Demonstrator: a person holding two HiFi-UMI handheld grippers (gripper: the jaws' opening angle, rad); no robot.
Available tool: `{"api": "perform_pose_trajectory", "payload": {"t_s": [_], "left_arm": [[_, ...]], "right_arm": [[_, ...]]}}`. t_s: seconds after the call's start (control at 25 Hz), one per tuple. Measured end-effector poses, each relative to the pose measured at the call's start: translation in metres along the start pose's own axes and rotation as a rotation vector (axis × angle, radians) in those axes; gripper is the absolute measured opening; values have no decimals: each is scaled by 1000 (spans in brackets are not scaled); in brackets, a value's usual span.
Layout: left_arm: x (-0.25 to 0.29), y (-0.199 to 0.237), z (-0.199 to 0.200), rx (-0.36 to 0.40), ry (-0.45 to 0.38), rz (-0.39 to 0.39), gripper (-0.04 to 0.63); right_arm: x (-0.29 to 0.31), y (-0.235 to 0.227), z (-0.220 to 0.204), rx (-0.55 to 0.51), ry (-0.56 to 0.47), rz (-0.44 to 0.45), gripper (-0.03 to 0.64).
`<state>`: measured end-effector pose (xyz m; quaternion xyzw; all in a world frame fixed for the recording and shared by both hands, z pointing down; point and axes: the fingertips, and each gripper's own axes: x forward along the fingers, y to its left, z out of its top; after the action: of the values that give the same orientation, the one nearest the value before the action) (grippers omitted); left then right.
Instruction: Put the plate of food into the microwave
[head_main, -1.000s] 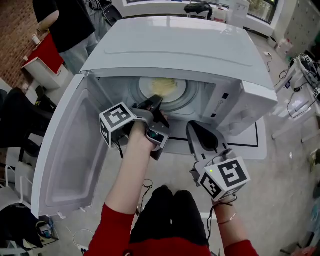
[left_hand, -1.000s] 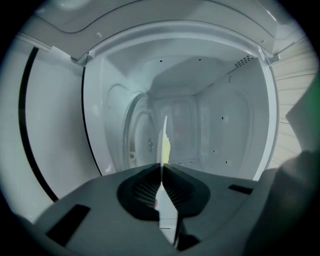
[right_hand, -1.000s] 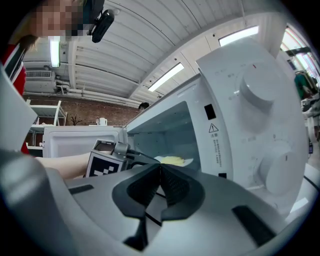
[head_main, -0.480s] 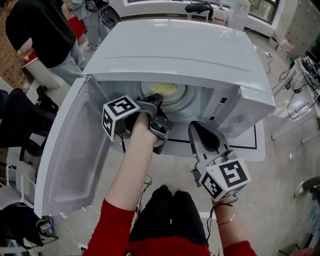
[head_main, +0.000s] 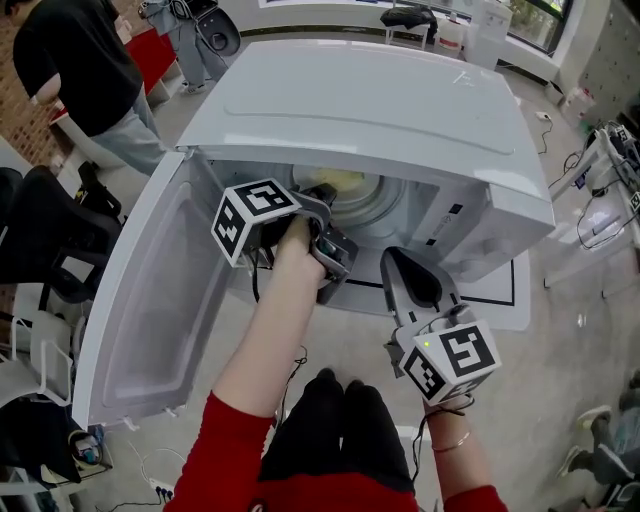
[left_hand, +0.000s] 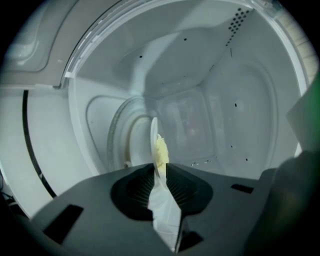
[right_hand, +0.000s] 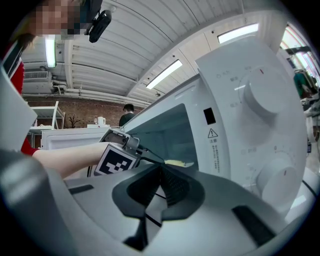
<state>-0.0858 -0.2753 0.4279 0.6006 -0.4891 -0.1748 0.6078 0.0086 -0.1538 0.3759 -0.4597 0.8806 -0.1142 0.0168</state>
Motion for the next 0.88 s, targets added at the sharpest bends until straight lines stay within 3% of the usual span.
{"api": "perform_pose_trajectory", "payload": {"t_s": [0.48, 0.88], "left_arm": [[1, 5, 1, 451, 31, 187, 107], [-4, 11, 7, 671, 59, 275, 141]], "right_arm": [[4, 2, 5, -6, 17, 4, 15], [8, 4, 8, -30, 32, 20, 15]]}}
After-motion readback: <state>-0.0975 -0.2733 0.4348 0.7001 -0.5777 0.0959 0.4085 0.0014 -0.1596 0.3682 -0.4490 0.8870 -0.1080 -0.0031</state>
